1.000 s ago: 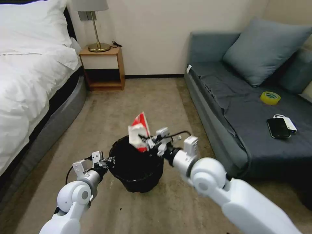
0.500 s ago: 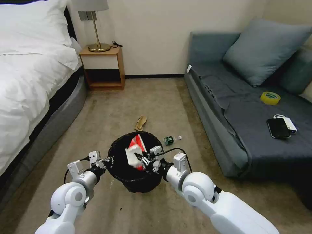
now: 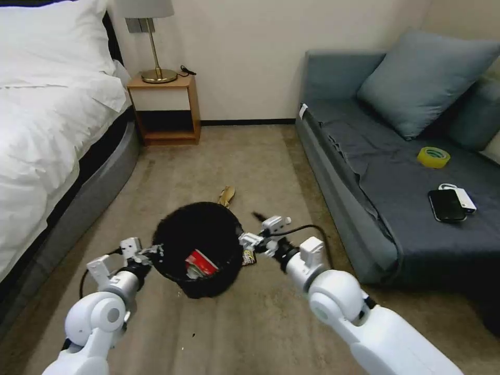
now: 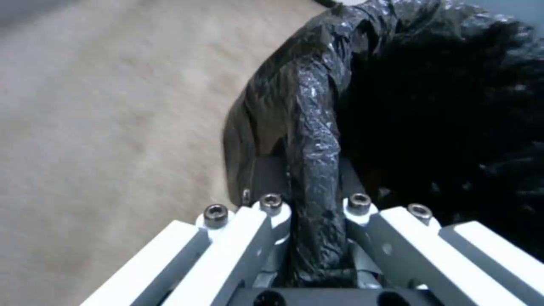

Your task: Pick up the trash bin, then pick up the garbage on the floor and place it into the trash bin.

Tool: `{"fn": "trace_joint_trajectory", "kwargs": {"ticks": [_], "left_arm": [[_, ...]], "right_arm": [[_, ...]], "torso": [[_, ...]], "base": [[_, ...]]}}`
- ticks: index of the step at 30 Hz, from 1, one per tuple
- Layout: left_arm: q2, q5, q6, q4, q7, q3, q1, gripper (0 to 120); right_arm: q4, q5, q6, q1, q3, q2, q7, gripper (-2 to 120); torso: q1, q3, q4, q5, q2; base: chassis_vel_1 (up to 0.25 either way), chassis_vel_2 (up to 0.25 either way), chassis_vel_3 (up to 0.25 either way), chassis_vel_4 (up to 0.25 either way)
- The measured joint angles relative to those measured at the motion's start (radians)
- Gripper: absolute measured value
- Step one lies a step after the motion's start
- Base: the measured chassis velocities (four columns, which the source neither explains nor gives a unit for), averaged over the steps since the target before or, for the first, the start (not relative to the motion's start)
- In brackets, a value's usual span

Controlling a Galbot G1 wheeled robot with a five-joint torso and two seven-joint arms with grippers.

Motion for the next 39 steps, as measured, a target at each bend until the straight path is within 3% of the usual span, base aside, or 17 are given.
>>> {"fn": "trace_joint_trajectory", "kwargs": {"ticks": [3, 8, 9, 14, 22, 39], "left_arm": [[-0.010, 0.005, -0.003, -0.008, -0.001, -0.028, 0.009, 4], [-0.019, 0.017, -0.007, -0.022, 0.000, -0.047, 0.020, 4], [-0.021, 0.018, -0.007, -0.038, 0.001, -0.062, 0.025, 4], [-0.020, 0.022, -0.006, -0.047, 0.009, -0.098, 0.027, 4], [-0.001, 0.006, 0.000, -0.046, 0.023, -0.130, 0.024, 4], [0.023, -0.044, 0.013, -0.038, 0.021, -0.145, 0.018, 4]], "right_arm": [[-0.010, -0.173, 0.071, -0.074, 0.064, 0.027, -0.008, 99], [-0.012, -0.276, 0.109, -0.147, 0.119, 0.088, -0.011, 100], [-0.008, -0.326, 0.120, -0.206, 0.159, 0.153, -0.011, 100], [0.002, -0.410, 0.148, -0.302, 0.226, 0.249, -0.021, 100], [0.009, -0.433, 0.163, -0.367, 0.260, 0.302, -0.029, 100], [0.007, -0.438, 0.112, -0.365, 0.250, 0.315, -0.046, 100]], "torso": [[0.000, 0.000, -0.0001, -0.0003, 0.000], [0.000, 0.000, 0.0000, -0.0003, 0.000], [0.000, 0.000, 0.0000, -0.0003, 0.000], [0.000, 0.000, 0.0000, -0.0004, 0.000], [0.000, 0.000, -0.0001, -0.0003, 0.000], [0.000, 0.000, 0.0000, -0.0003, 0.000]], "base": [[0.000, 0.000, 0.000, 0.000], [0.000, 0.000, 0.000, 0.000], [0.000, 0.000, 0.000, 0.000], [0.000, 0.000, 0.000, 0.000], [0.000, 0.000, 0.000, 0.000], [0.000, 0.000, 0.000, 0.000]]}}
